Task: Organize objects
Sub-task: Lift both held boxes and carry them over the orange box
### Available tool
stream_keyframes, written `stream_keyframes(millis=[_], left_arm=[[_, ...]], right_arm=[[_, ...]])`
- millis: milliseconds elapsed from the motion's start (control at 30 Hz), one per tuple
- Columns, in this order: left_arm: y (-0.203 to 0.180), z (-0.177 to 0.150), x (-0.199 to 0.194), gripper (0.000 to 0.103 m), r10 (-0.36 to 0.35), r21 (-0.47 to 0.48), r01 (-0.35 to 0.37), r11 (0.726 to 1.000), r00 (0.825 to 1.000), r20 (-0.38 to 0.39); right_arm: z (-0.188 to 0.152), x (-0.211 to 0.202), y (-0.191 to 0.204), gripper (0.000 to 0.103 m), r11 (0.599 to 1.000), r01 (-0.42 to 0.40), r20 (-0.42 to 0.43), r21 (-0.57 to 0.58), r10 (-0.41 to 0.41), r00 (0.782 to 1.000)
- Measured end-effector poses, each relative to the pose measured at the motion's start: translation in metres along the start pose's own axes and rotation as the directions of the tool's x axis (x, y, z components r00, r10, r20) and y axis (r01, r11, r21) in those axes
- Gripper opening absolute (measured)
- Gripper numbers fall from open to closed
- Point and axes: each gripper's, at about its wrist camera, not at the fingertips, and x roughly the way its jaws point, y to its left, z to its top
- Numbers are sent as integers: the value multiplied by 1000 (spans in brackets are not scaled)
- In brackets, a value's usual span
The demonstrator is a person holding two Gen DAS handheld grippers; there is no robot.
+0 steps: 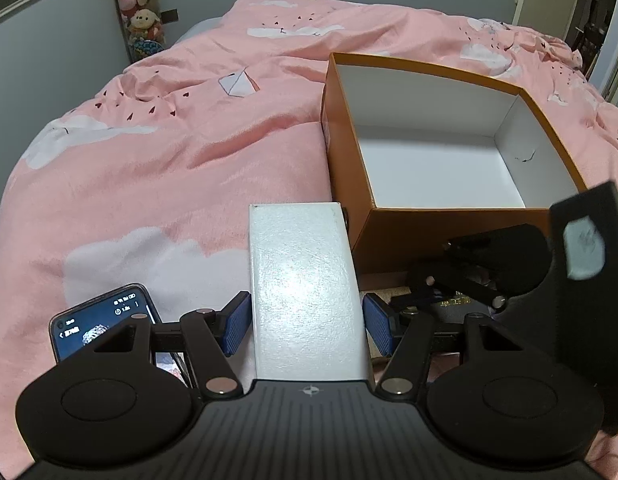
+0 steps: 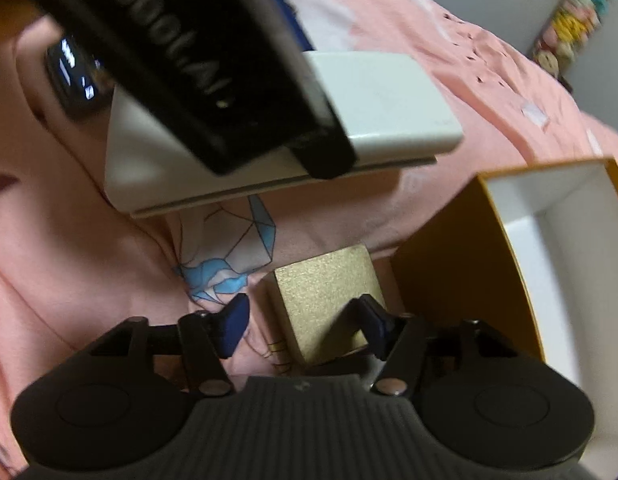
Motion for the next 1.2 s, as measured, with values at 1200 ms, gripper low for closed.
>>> stream_keyframes(millis=[1200], left_arm=[[-51, 106, -47, 69, -204, 150, 175, 973, 956, 209]], right_arm=[[-34, -157, -65, 51, 912, 360, 141, 195, -390, 910]])
